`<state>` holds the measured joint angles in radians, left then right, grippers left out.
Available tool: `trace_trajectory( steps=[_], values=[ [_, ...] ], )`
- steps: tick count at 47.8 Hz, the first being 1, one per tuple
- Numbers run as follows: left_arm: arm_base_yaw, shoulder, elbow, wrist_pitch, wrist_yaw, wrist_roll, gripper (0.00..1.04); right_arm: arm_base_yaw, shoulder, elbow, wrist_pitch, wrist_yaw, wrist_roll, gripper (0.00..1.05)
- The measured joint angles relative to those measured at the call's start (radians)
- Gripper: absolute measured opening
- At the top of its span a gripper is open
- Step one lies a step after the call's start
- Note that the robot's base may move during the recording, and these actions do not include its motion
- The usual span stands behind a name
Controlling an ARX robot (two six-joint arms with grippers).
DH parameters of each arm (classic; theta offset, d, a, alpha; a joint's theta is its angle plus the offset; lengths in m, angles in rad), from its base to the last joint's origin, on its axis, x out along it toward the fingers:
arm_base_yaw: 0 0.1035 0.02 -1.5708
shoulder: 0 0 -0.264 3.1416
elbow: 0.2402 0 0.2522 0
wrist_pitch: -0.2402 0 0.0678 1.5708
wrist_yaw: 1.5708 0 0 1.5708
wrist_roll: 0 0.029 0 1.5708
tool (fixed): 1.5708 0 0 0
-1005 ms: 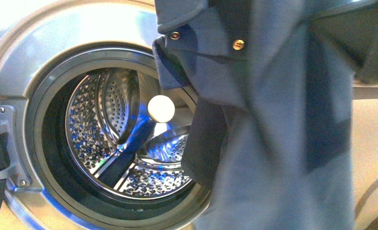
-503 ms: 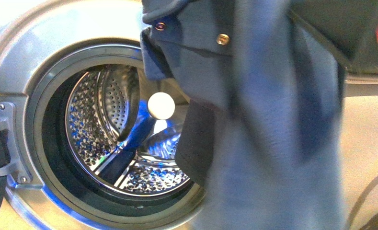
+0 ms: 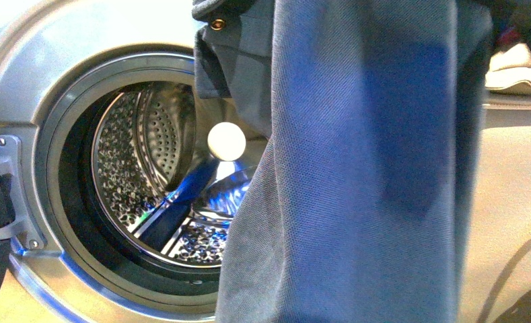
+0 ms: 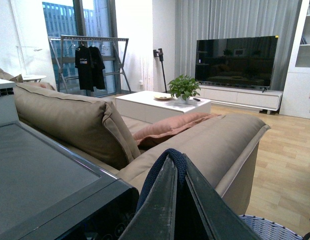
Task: Collect clothes from washing machine
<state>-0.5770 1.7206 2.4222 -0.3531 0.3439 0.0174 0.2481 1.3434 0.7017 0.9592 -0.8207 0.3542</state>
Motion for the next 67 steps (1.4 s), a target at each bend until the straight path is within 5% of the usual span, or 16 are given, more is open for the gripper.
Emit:
trace_trajectory(
  steps=[28, 40, 48, 56, 67],
  values=[
    [0.000, 0.000, 0.000, 0.000, 0.000, 0.000, 0.05, 0.080, 0.163, 0.155, -0.014, 0.199, 0.000, 0.96],
    [0.000, 0.000, 0.000, 0.000, 0.000, 0.000, 0.05, 0.115, 0.174, 0.173, -0.042, 0.341, -0.052, 0.48],
    [0.000, 0.000, 0.000, 0.000, 0.000, 0.000, 0.05, 0.090, 0.174, 0.173, -0.034, 0.362, -0.062, 0.25],
    [0.000, 0.000, 0.005, 0.000, 0.000, -0.003, 0.28, 0.051, 0.162, 0.171, -0.014, 0.386, -0.053, 0.05],
    [0.000, -0.001, 0.009, 0.000, 0.000, -0.002, 0.63, -0.012, 0.073, 0.170, -0.018, 0.409, -0.023, 0.04]
  ],
)
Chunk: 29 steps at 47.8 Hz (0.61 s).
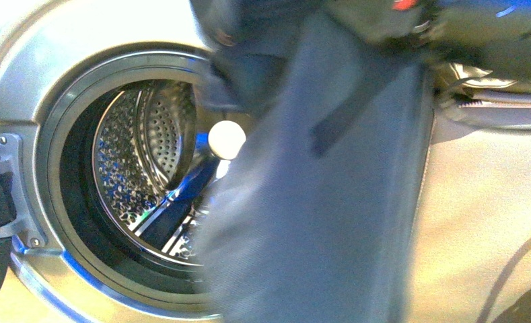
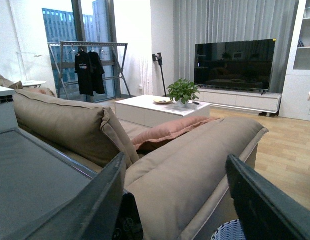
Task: Collect clothes from washing machine
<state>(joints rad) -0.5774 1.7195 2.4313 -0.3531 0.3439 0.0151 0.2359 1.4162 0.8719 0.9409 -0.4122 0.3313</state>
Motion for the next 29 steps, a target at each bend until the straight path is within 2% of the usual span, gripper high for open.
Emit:
trace_trajectory(
  steps=[4, 9, 15, 20, 25, 29],
  values=[
    [-0.001, 0.000, 0.000, 0.000, 0.000, 0.000, 0.81, -0.038, -0.073, 0.001, -0.048, -0.019, 0.022, 0.04],
    [-0.001, 0.000, 0.000, 0.000, 0.000, 0.000, 0.99, -0.078, -0.165, 0.003, -0.141, -0.069, 0.022, 0.04],
    [0.000, 0.000, 0.000, 0.000, 0.000, 0.000, 0.98, -0.124, -0.248, 0.025, -0.240, -0.121, 0.023, 0.04],
    [-0.001, 0.000, 0.000, 0.000, 0.000, 0.000, 0.98, -0.183, -0.316, 0.091, -0.388, -0.151, 0.044, 0.04],
    [-0.001, 0.000, 0.000, 0.000, 0.000, 0.000, 0.98, -0.291, -0.383, 0.186, -0.604, -0.200, 0.039, 0.04],
    [-0.001, 0.000, 0.000, 0.000, 0.000, 0.000, 0.98, -0.385, -0.395, 0.237, -0.668, -0.241, 0.046, 0.04]
  ],
)
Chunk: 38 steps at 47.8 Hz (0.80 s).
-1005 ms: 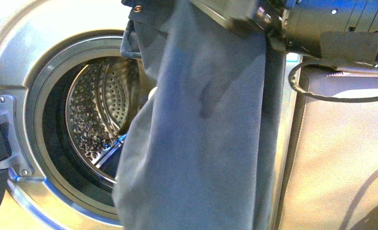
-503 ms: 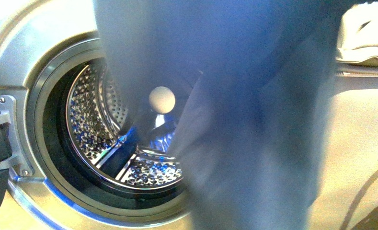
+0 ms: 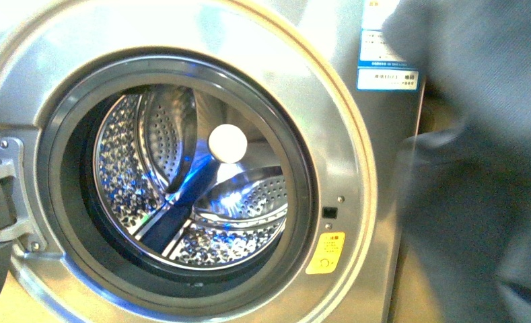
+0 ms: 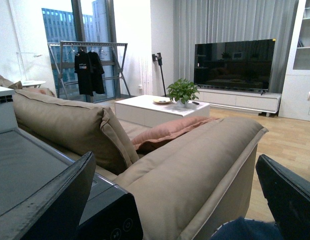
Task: Collect clothes from washing machine
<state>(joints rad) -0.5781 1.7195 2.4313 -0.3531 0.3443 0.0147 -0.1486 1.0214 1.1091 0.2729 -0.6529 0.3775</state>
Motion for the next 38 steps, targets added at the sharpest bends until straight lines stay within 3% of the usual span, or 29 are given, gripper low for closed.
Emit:
trace_trajectory(
  steps=[11, 22, 30, 38],
  values=[
    [0.000, 0.000, 0.000, 0.000, 0.000, 0.000, 0.98, -0.271, -0.004, 0.121, -0.023, -0.096, 0.039, 0.04],
    [0.000, 0.000, 0.000, 0.000, 0.000, 0.000, 0.98, -0.632, 0.053, 0.235, 0.038, -0.254, 0.127, 0.04],
    [0.000, 0.000, 0.000, 0.000, 0.000, 0.000, 0.98, -0.754, 0.093, 0.240, -0.040, -0.294, 0.100, 0.04],
    [0.000, 0.000, 0.000, 0.000, 0.000, 0.000, 0.98, -0.801, 0.100, 0.145, -0.190, -0.302, -0.034, 0.04]
  ],
)
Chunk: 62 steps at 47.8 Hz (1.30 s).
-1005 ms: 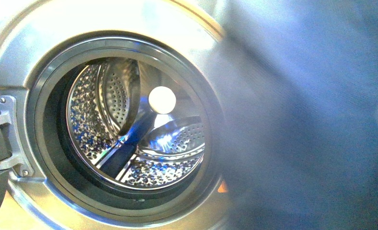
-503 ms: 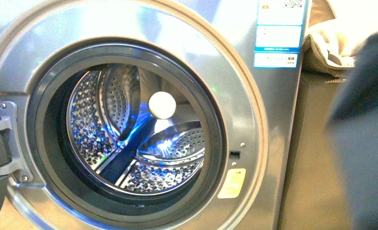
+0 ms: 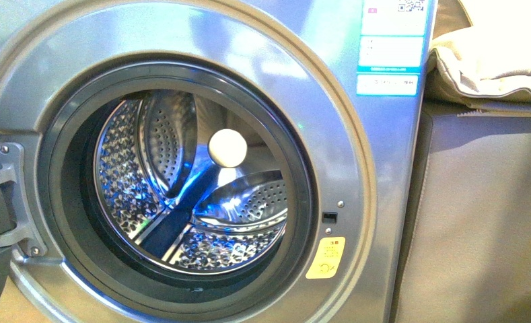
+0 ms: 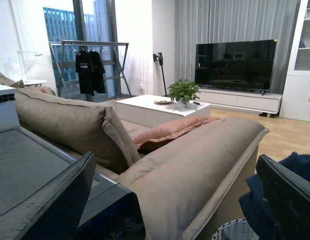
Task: Collect clothes from washing machine
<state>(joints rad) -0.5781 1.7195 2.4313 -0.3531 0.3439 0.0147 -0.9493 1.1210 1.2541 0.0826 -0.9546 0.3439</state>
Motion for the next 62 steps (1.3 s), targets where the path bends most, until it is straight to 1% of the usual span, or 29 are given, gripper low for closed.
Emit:
trace_trajectory(
  steps=[3, 8, 12, 14, 19, 22, 30, 32, 33, 34, 35, 36, 39, 40, 46, 47, 50, 55, 62],
  values=[
    [0.000, 0.000, 0.000, 0.000, 0.000, 0.000, 0.98, -0.005, 0.003, -0.064, -0.055, 0.015, -0.074, 0.04],
    [0.000, 0.000, 0.000, 0.000, 0.000, 0.000, 0.98, -0.011, 0.028, -0.163, -0.101, 0.050, -0.177, 0.04],
    [0.000, 0.000, 0.000, 0.000, 0.000, 0.000, 0.98, -0.013, 0.064, -0.239, -0.105, 0.085, -0.248, 0.04],
    [0.000, 0.000, 0.000, 0.000, 0.000, 0.000, 0.98, -0.014, 0.102, -0.288, -0.101, 0.123, -0.294, 0.04],
    [0.000, 0.000, 0.000, 0.000, 0.000, 0.000, 0.98, -0.015, 0.213, -0.380, -0.053, 0.213, -0.347, 0.04],
    [0.000, 0.000, 0.000, 0.000, 0.000, 0.000, 0.98, -0.017, 0.259, -0.419, -0.026, 0.258, -0.367, 0.14],
    [0.000, 0.000, 0.000, 0.000, 0.000, 0.000, 0.98, -0.018, 0.328, -0.492, 0.027, 0.311, -0.386, 0.42],
    [0.000, 0.000, 0.000, 0.000, 0.000, 0.000, 0.98, -0.018, 0.340, -0.499, 0.035, 0.318, -0.388, 0.47],
    [0.000, 0.000, 0.000, 0.000, 0.000, 0.000, 0.98, -0.017, 0.353, -0.505, 0.044, 0.326, -0.389, 0.52],
    [0.000, 0.000, 0.000, 0.000, 0.000, 0.000, 0.98, -0.017, 0.358, -0.506, 0.047, 0.330, -0.389, 0.54],
    [0.000, 0.000, 0.000, 0.000, 0.000, 0.000, 0.98, -0.017, 0.373, -0.509, 0.054, 0.341, -0.391, 0.59],
    [0.000, 0.000, 0.000, 0.000, 0.000, 0.000, 0.98, -0.016, 0.379, -0.511, 0.056, 0.345, -0.391, 0.61],
    [0.000, 0.000, 0.000, 0.000, 0.000, 0.000, 0.98, -0.015, 0.415, -0.520, 0.069, 0.377, -0.394, 0.71],
    [0.000, 0.000, 0.000, 0.000, 0.000, 0.000, 0.98, -0.014, 0.436, -0.527, 0.076, 0.391, -0.397, 0.77],
    [0.000, 0.000, 0.000, 0.000, 0.000, 0.000, 0.98, -0.009, 0.515, -0.552, 0.084, 0.452, -0.412, 0.97],
    [0.000, 0.000, 0.000, 0.000, 0.000, 0.000, 0.98, -0.008, 0.525, -0.555, 0.084, 0.458, -0.412, 0.99],
    [0.000, 0.000, 0.000, 0.000, 0.000, 0.000, 0.98, -0.002, 0.546, -0.565, 0.084, 0.469, -0.419, 0.97],
    [0.000, 0.000, 0.000, 0.000, 0.000, 0.000, 0.98, 0.019, 0.571, -0.575, 0.083, 0.489, -0.428, 0.97],
    [0.000, 0.000, 0.000, 0.000, 0.000, 0.000, 0.98, 0.056, 0.553, -0.601, 0.053, 0.488, -0.426, 0.97]
  ],
)
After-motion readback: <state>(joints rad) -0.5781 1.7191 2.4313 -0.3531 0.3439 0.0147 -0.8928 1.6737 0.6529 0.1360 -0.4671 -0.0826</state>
